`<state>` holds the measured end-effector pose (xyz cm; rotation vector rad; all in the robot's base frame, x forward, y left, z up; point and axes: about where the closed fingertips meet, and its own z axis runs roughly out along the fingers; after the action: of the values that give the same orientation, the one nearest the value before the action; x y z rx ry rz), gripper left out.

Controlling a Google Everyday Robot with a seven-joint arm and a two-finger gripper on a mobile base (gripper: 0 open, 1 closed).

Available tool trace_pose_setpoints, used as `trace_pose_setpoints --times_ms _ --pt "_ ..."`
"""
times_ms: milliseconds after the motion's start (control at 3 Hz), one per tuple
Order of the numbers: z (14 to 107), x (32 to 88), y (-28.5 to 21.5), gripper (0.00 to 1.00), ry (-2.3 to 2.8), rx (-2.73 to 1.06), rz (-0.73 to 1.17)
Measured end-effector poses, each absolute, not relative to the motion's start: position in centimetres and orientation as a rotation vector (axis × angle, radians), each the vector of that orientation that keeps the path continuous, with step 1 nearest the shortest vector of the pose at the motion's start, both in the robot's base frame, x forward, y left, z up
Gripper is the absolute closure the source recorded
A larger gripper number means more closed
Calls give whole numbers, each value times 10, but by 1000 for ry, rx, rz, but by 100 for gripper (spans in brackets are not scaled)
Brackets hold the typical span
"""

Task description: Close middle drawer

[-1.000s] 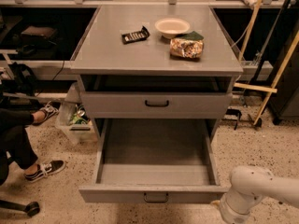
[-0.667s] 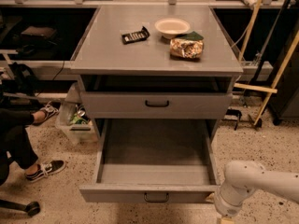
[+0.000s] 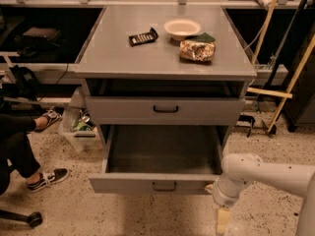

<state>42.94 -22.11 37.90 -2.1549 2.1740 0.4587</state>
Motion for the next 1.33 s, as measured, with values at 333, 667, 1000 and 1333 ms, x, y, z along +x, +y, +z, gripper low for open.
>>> trace_pose_setpoints --times_ms 333,667,1000,1333 --pt "377 465 -200 0 2137 -2166 434" --pt "373 494 -185 0 2127 -2171 420" --pt "372 519 -173 0 2127 -2168 394" --pt "375 546 -170 0 2159 -2155 349"
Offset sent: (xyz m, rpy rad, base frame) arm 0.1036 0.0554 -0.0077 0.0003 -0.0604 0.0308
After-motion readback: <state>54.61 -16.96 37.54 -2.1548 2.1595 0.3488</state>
